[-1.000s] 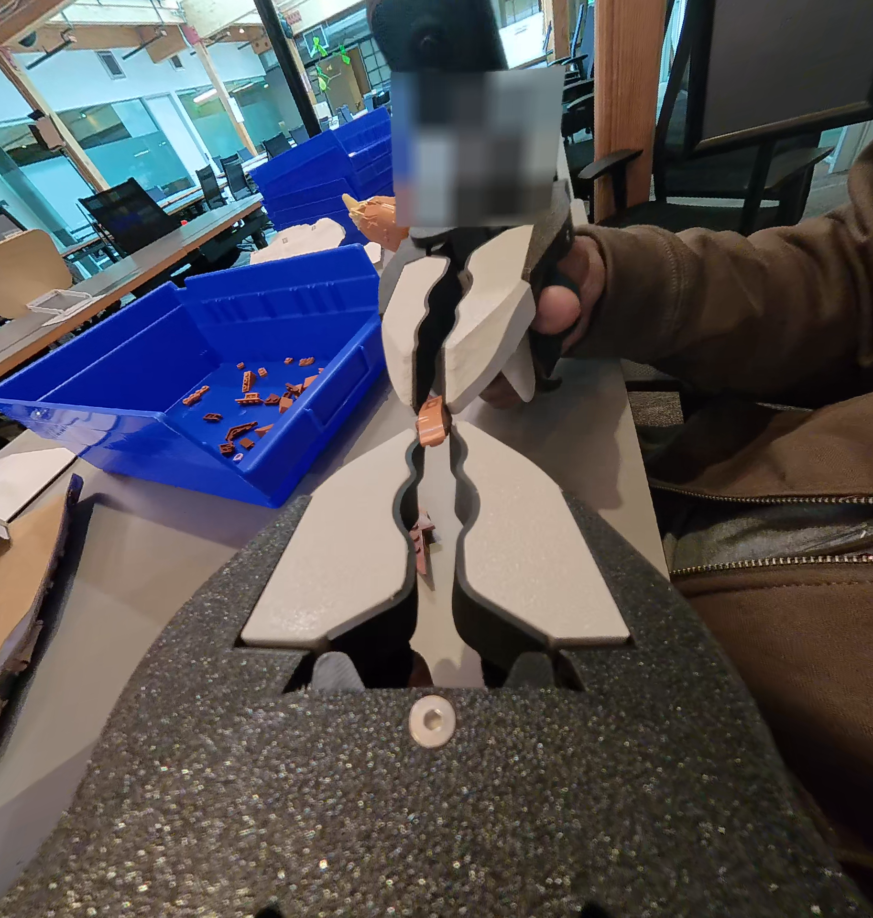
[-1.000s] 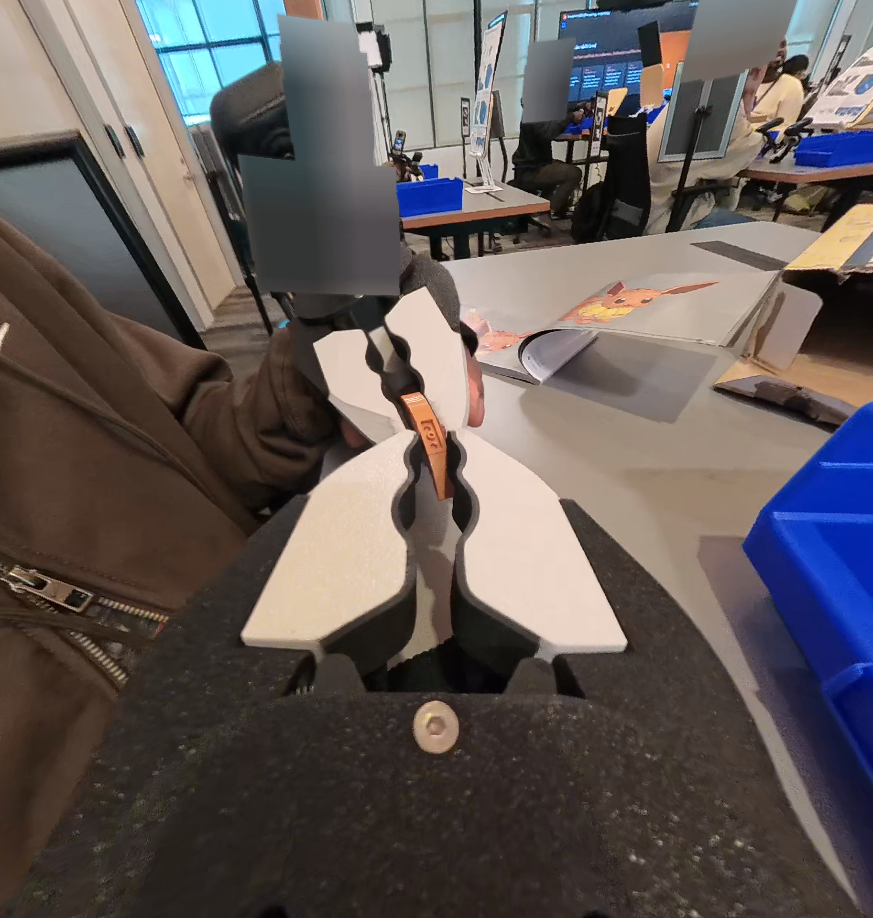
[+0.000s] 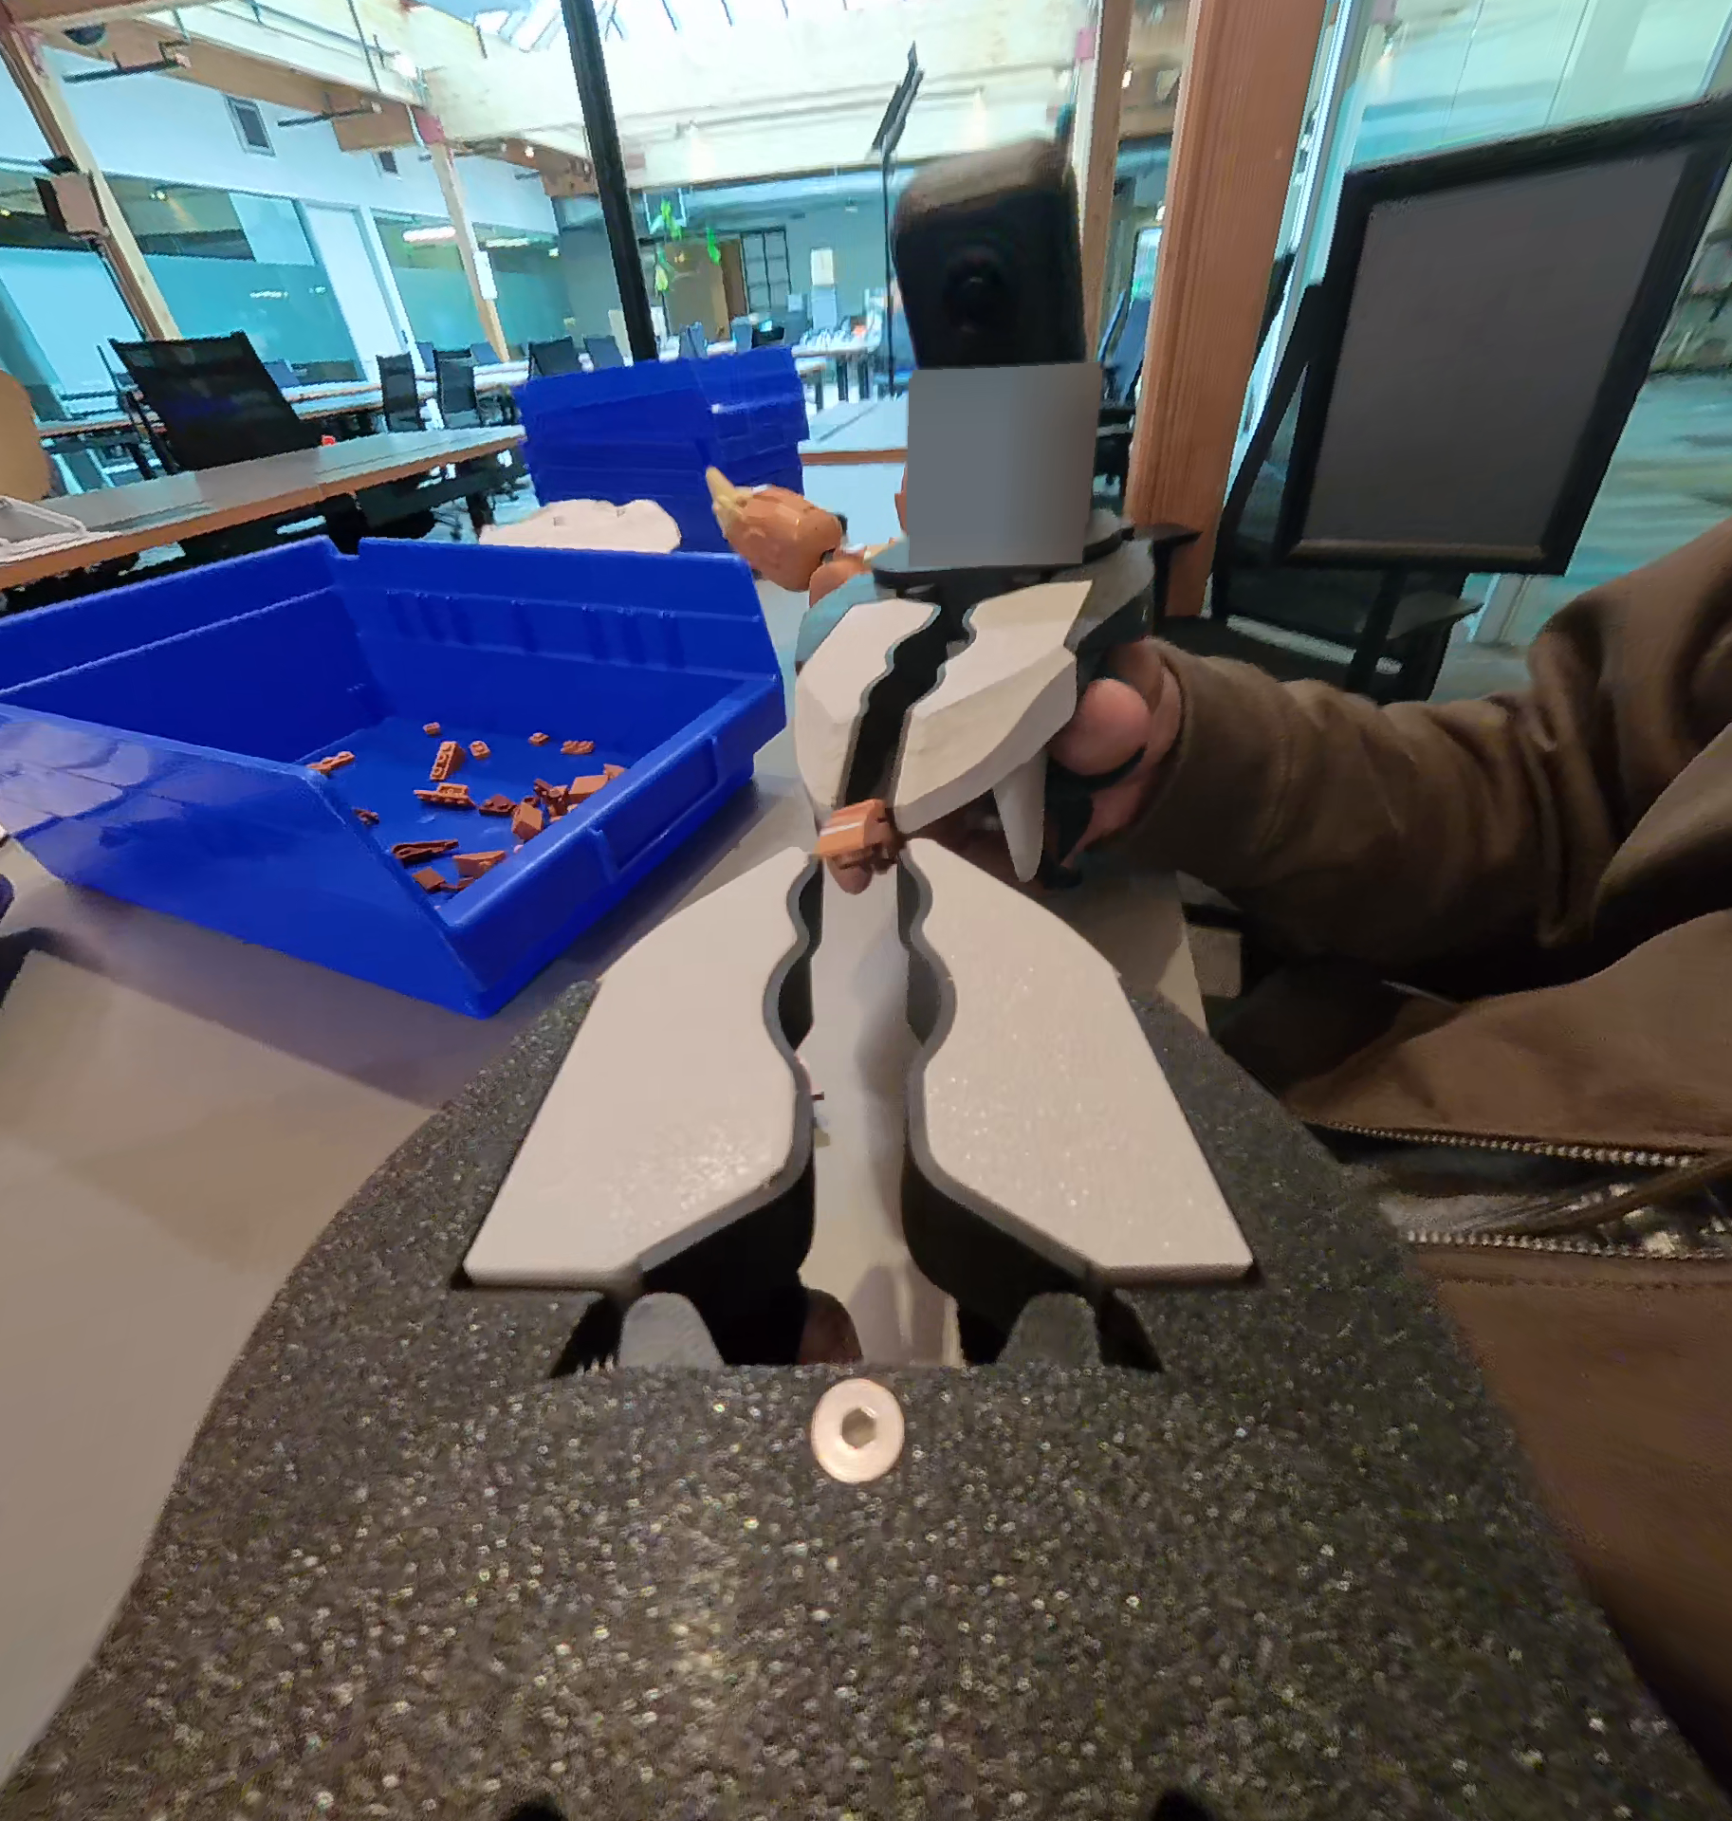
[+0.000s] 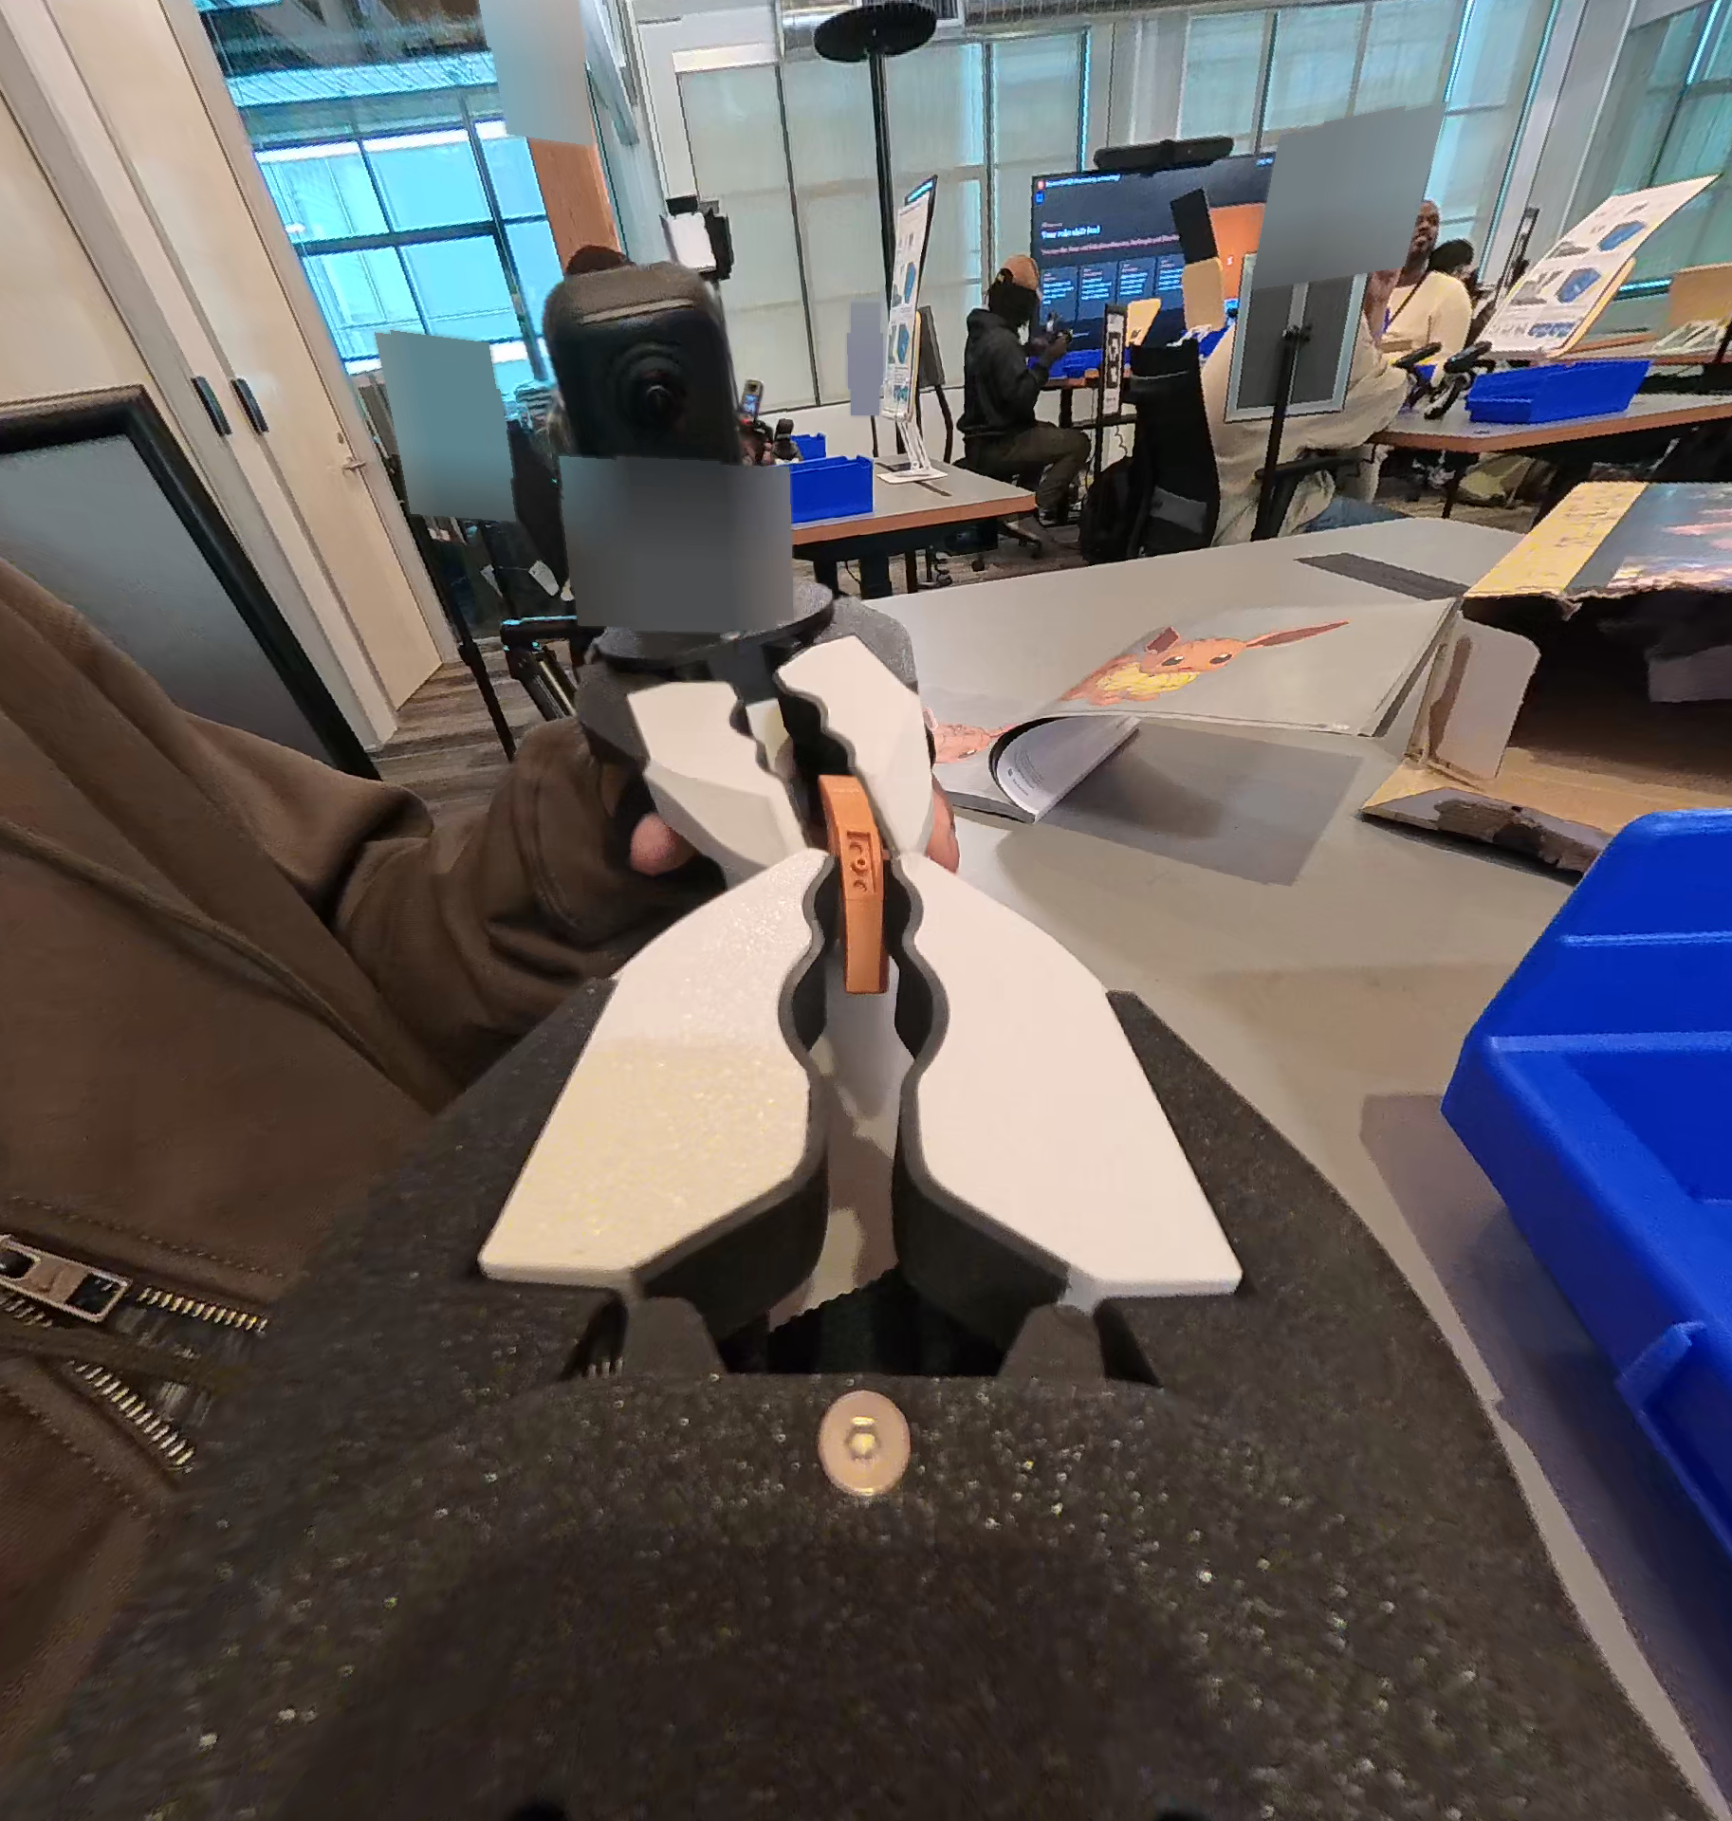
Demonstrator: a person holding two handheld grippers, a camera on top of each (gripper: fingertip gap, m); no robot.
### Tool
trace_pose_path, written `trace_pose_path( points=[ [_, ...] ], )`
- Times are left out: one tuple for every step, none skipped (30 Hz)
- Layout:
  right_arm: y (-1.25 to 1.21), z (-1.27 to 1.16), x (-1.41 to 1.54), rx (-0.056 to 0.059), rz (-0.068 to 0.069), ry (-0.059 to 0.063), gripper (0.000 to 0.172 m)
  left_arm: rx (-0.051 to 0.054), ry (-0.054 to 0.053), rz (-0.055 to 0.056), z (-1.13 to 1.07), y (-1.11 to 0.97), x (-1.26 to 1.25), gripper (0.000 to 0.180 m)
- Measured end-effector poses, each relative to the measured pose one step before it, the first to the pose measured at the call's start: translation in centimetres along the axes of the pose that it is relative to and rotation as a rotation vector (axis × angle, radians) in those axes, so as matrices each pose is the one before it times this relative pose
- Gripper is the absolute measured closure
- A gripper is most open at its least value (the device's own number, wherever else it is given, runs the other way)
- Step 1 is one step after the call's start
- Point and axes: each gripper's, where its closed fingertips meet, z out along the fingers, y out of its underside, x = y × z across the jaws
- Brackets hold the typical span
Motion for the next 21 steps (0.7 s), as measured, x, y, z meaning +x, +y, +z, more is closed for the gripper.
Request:
trace_pose_path(
  points=[
    [0.035, 0.018, -0.021, -0.0023, -0.0046, 0.0006, 0.164, 0.0262, 0.0082, -0.0195, -0.155, -0.357, 0.003, 0.166],
    [0.112, 0.062, -0.009, -0.0069, -0.0056, 0.0019, 0.164, 0.0294, 0.0088, -0.0225, -0.175, -0.410, -0.009, 0.166],
    [0.079, 0.078, -0.053, -0.0049, -0.0072, 0.0011, 0.164, 0.0230, 0.0078, -0.0240, -0.169, -0.314, -0.039, 0.166],
    [-0.013, 0.060, -0.119, 0.0003, -0.0080, -0.0019, 0.164, 0.0109, 0.0062, -0.0202, -0.093, -0.128, -0.043, 0.166],
    [-0.089, 0.058, -0.101, 0.0045, -0.0063, -0.0008, 0.164, 0.0004, 0.0019, -0.0093, -0.037, 0.009, -0.037, 0.166],
    [-0.044, 0.040, -0.016, 0.0029, -0.0026, 0.0018, 0.164, -0.0026, 0.0003, 0.0028, 0.023, 0.046, 0.027, 0.166],
    [0.010, 0.032, -0.017, 0.0000, -0.0001, -0.0001, 0.164, -0.0058, -0.0007, 0.0067, 0.048, 0.090, 0.036, 0.166],
    [0.009, 0.013, -0.001, -0.0007, -0.0005, 0.0006, 0.164, -0.0100, 0.0008, 0.0043, 0.061, 0.162, 0.044, 0.166],
    [-0.028, -0.024, 0.037, 0.0016, -0.0019, 0.0033, 0.164, -0.0097, 0.0004, 0.0007, 0.065, 0.165, 0.009, 0.166],
    [-0.074, -0.042, 0.033, 0.0043, -0.0005, 0.0018, 0.164, -0.0058, 0.0009, -0.0006, 0.036, 0.094, 0.010, 0.166],
    [-0.096, -0.048, 0.019, 0.0060, 0.0011, 0.0007, 0.164, -0.0018, 0.0020, -0.0001, 0.023, 0.032, 0.034, 0.166],
    [-0.063, -0.027, 0.028, 0.0033, 0.0015, 0.0008, 0.164, -0.0005, 0.0023, 0.0003, -0.011, 0.007, 0.035, 0.167],
    [0.010, 0.004, 0.001, -0.0001, 0.0011, -0.0004, 0.164, -0.0013, 0.0026, -0.0001, -0.010, 0.007, 0.035, 0.168],
    [0.010, 0.017, -0.005, -0.0001, 0.0012, -0.0005, 0.164, -0.0009, 0.0004, 0.0024, -0.028, 0.012, -0.005, 0.169],
    [-0.009, 0.024, -0.033, 0.0008, 0.0010, -0.0010, 0.164, -0.0002, -0.0004, 0.0023, -0.030, -0.017, -0.022, 0.169],
    [-0.022, 0.030, -0.043, 0.0017, 0.0012, -0.0016, 0.164, -0.0002, -0.0027, 0.0005, -0.051, -0.027, -0.060, 0.169],
    [-0.021, 0.034, -0.024, 0.0023, 0.0024, -0.0013, 0.164, -0.0001, 0.0026, 0.0000, -0.058, -0.017, 0.019, 0.169],
    [-0.021, 0.042, -0.018, 0.0022, 0.0034, -0.0007, 0.164, -0.0013, 0.0014, -0.0004, -0.045, -0.013, -0.014, 0.169],
    [-0.043, 0.020, -0.025, 0.0037, 0.0060, -0.0028, 0.164, -0.0002, 0.0015, 0.0018, -0.037, -0.017, 0.014, 0.169],
    [-0.060, 0.012, 0.011, 0.0054, 0.0102, -0.0022, 0.164, 0.0014, -0.0019, 0.0048, -0.034, -0.046, -0.001, 0.169],
    [-0.074, 0.025, 0.044, 0.0069, 0.0129, -0.0011, 0.164, 0.0012, -0.0066, 0.0072, -0.008, -0.054, -0.052, 0.169]
  ],
)
